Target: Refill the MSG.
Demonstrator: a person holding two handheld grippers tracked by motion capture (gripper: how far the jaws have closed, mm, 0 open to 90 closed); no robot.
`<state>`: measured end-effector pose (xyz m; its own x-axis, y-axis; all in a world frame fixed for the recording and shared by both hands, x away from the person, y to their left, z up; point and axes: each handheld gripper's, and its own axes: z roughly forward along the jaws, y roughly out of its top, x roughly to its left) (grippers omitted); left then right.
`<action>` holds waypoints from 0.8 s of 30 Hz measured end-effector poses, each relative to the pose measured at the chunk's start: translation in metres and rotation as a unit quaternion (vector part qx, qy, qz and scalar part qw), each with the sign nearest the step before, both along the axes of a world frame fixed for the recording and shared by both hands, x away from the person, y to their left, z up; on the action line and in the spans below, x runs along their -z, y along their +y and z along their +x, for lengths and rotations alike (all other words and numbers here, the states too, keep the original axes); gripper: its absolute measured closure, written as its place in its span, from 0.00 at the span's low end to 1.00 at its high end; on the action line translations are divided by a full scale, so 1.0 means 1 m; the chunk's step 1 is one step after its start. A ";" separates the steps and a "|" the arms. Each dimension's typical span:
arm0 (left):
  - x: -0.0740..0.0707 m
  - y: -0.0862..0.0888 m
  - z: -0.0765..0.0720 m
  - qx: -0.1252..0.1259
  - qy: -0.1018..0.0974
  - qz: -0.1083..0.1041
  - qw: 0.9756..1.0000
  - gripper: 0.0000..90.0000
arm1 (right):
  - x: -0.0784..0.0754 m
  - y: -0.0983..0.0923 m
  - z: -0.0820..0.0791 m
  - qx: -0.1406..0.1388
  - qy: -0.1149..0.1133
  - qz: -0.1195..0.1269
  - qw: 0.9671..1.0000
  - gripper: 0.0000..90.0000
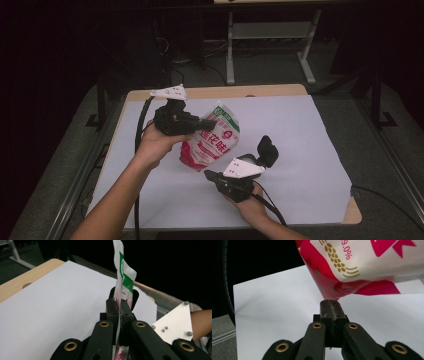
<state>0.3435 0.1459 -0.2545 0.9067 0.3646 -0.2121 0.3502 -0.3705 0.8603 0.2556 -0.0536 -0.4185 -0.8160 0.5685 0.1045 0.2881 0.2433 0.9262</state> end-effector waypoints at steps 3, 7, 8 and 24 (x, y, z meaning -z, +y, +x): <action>0.008 0.007 0.005 -0.012 -0.010 -0.008 1.000 1.00 | 0.000 -0.001 0.000 -0.002 0.001 -0.006 1.000 1.00; 0.016 0.012 0.011 -0.011 -0.013 -0.012 1.000 1.00 | 0.001 -0.002 0.000 -0.005 -0.001 -0.011 1.000 1.00; 0.018 0.013 0.012 -0.013 -0.015 -0.011 1.000 1.00 | 0.001 -0.002 0.000 -0.006 -0.001 -0.012 1.000 1.00; 0.058 0.033 0.027 -0.028 -0.009 -0.024 0.999 1.00 | 0.000 -0.009 0.001 -0.017 0.009 -0.024 1.000 1.00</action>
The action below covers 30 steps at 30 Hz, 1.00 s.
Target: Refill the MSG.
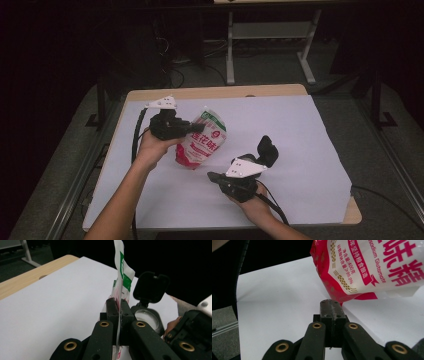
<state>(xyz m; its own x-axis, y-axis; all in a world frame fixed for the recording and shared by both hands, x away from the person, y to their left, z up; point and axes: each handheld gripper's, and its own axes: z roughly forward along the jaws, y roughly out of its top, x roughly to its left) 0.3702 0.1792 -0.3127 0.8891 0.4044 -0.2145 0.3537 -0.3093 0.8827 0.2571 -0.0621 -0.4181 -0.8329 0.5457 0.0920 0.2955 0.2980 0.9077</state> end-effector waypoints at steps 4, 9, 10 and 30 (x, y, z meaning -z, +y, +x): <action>-0.002 0.006 -0.004 0.001 -0.003 0.014 1.000 1.00 | -0.002 0.000 0.001 -0.005 0.008 -0.005 1.000 1.00; -0.003 0.018 -0.009 -0.008 -0.007 0.019 1.000 1.00 | -0.005 0.001 0.002 -0.017 0.016 -0.002 1.000 1.00; -0.003 0.021 -0.010 -0.010 -0.006 0.017 1.000 1.00 | -0.005 0.001 0.002 -0.019 0.016 -0.004 1.000 1.00; 0.020 0.094 -0.033 -0.038 -0.009 0.003 0.999 0.99 | -0.011 -0.022 0.003 -0.029 0.024 -0.002 0.999 1.00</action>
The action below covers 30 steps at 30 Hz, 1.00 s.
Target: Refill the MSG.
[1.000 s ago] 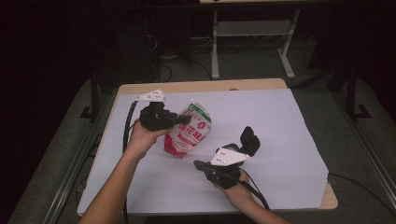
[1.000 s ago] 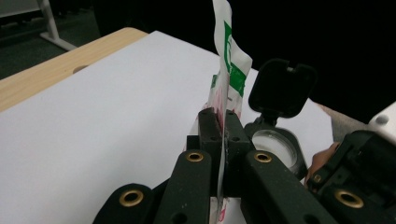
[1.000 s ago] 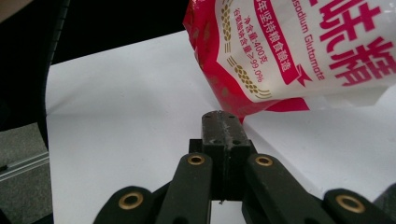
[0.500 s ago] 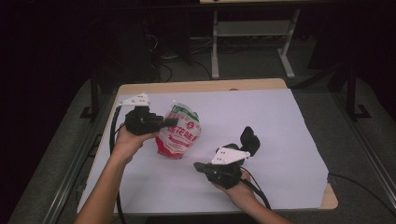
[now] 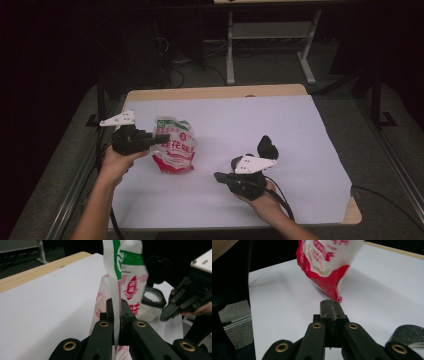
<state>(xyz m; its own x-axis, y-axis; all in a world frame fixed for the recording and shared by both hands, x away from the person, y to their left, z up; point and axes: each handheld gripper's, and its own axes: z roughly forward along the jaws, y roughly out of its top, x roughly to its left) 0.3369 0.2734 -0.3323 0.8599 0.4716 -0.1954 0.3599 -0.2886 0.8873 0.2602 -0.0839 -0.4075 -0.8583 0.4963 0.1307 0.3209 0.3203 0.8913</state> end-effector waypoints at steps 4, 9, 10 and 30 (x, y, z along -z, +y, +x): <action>0.008 0.011 -0.006 -0.010 0.000 0.010 1.000 0.99 | 0.001 0.000 0.000 -0.002 0.000 0.000 1.000 1.00; 0.017 0.022 -0.013 -0.017 -0.002 0.024 1.000 0.99 | 0.003 0.003 0.001 -0.005 0.002 0.000 1.000 1.00; 0.019 0.023 -0.014 -0.018 -0.002 0.025 1.000 0.99 | 0.003 0.003 0.001 -0.005 0.002 -0.001 1.000 1.00; 0.049 0.034 -0.026 -0.025 0.011 0.073 0.997 0.76 | 0.006 0.008 0.000 -0.012 0.002 -0.008 1.000 1.00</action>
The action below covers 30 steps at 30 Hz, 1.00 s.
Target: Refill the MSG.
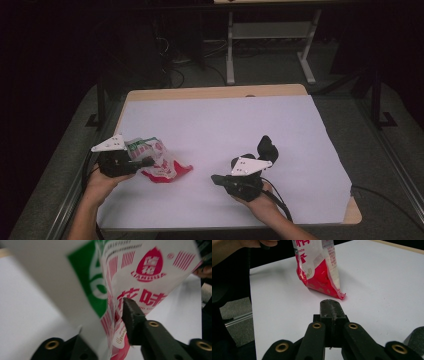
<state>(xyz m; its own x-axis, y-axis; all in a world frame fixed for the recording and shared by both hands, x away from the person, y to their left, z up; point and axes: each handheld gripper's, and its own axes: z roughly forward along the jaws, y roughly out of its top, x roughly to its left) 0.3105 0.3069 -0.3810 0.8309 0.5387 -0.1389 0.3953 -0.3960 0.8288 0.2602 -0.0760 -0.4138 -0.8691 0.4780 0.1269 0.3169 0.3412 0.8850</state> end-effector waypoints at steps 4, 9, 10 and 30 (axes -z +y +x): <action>0.001 0.001 -0.001 -0.004 -0.002 0.004 1.000 0.60 | 0.000 -0.001 0.001 0.001 -0.001 0.001 1.000 1.00; 0.007 0.005 -0.006 -0.016 -0.013 0.006 1.000 0.37 | 0.000 -0.003 0.000 0.003 0.002 0.002 1.000 1.00; 0.008 0.006 -0.007 -0.016 -0.012 0.008 1.000 0.34 | 0.000 -0.003 0.000 0.004 0.003 0.004 1.000 1.00; 0.039 0.019 -0.032 -0.050 0.000 0.069 0.996 0.16 | -0.013 -0.031 -0.001 0.002 0.010 0.010 1.000 1.00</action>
